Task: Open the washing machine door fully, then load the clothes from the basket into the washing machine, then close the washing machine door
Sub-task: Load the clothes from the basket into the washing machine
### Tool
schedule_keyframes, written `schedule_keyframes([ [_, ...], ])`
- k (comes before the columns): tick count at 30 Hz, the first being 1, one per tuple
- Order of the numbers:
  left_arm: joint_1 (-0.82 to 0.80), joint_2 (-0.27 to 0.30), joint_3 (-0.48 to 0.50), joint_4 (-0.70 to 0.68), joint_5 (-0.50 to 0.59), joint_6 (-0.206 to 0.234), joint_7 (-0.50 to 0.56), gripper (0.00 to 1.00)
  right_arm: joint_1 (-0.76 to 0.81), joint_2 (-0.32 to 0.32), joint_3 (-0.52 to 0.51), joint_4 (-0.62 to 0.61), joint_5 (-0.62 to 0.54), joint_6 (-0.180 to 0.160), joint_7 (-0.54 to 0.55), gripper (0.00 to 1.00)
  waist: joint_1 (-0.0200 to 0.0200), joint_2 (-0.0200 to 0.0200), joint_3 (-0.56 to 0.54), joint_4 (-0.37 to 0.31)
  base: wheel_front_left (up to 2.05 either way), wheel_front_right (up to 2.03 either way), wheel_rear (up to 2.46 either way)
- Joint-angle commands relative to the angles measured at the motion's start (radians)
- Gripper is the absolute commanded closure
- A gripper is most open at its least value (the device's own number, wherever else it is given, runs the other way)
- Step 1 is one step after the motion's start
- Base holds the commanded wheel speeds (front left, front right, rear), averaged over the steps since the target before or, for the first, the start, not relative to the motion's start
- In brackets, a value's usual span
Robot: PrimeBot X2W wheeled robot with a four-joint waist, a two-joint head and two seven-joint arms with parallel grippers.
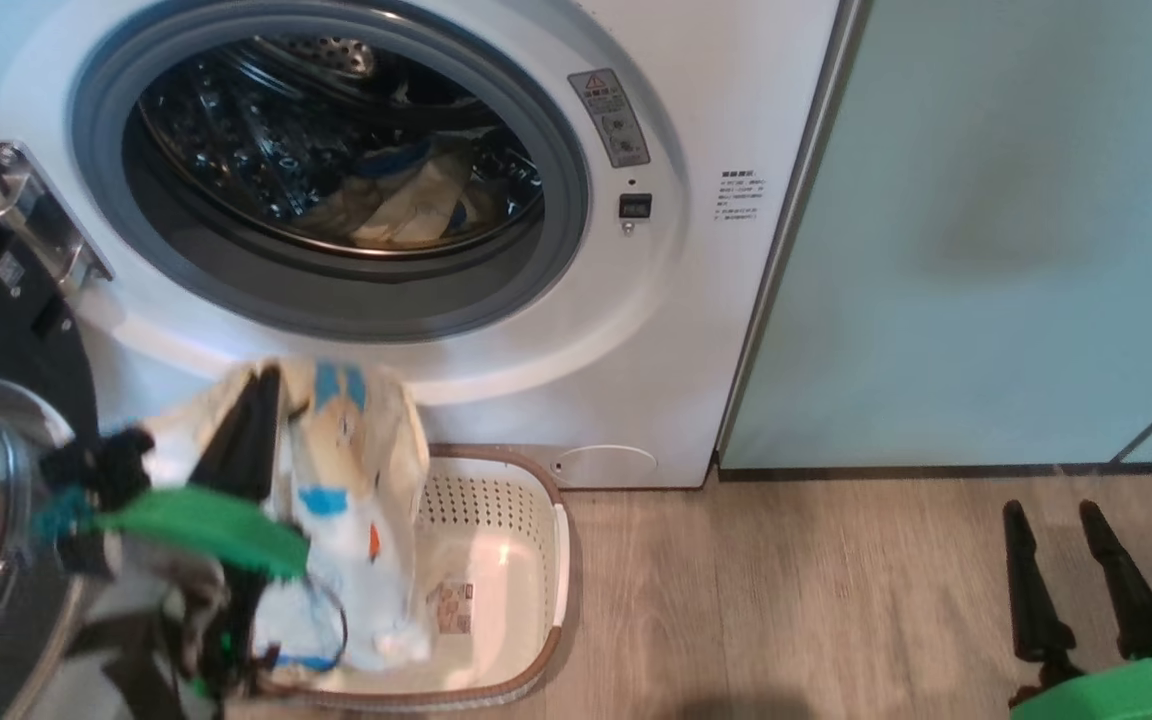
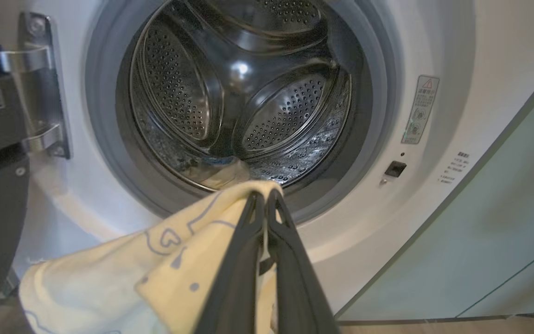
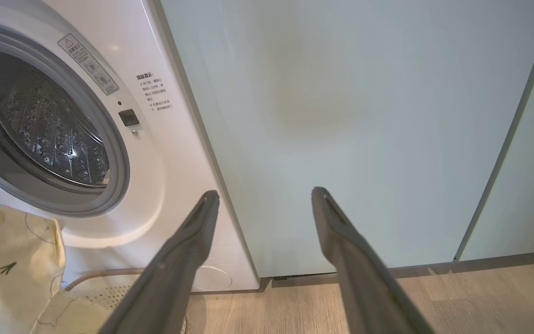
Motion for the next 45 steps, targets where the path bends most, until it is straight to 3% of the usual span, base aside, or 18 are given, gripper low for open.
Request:
schedule_keyframes([
  [1, -0.116, 0.034, 0.033, -0.036, -0.013, 0.001, 0.009, 1.00, -0.034, -0.009, 0.023, -0.035, 0.006, -0.003, -0.010, 0.00, 0.0001, -0.0001, 0.014, -0.005, 0.00, 0.00, 0.00],
  [11, -0.400, 0.093, 0.021, 0.085, -0.131, -0.001, 0.104, 1.00, -0.086, 0.009, 0.040, -0.033, 0.009, -0.003, -0.010, 0.00, 0.0001, -0.0001, 0.101, -0.066, 0.00, 0.00, 0.00],
  [22, -0.662, 0.189, -0.080, 0.249, -0.220, -0.001, 0.162, 1.00, -0.149, 0.030, 0.047, -0.041, 0.013, -0.003, -0.010, 0.00, 0.0001, -0.0001, 0.220, -0.136, 0.00, 0.00, 0.00],
  [35, -0.960, 0.284, -0.230, 0.420, -0.235, -0.001, 0.255, 1.00, -0.259, 0.053, 0.075, -0.051, 0.022, -0.003, -0.010, 0.00, 0.0001, -0.0001, 0.432, -0.184, 0.00, 0.00, 0.00],
  [45, -1.180, 0.347, -0.330, 0.599, -0.197, -0.001, 0.224, 1.00, -0.327, 0.057, 0.115, -0.054, 0.057, -0.003, -0.010, 0.00, 0.0001, -0.0001, 0.533, -0.231, 0.00, 0.00, 0.00],
])
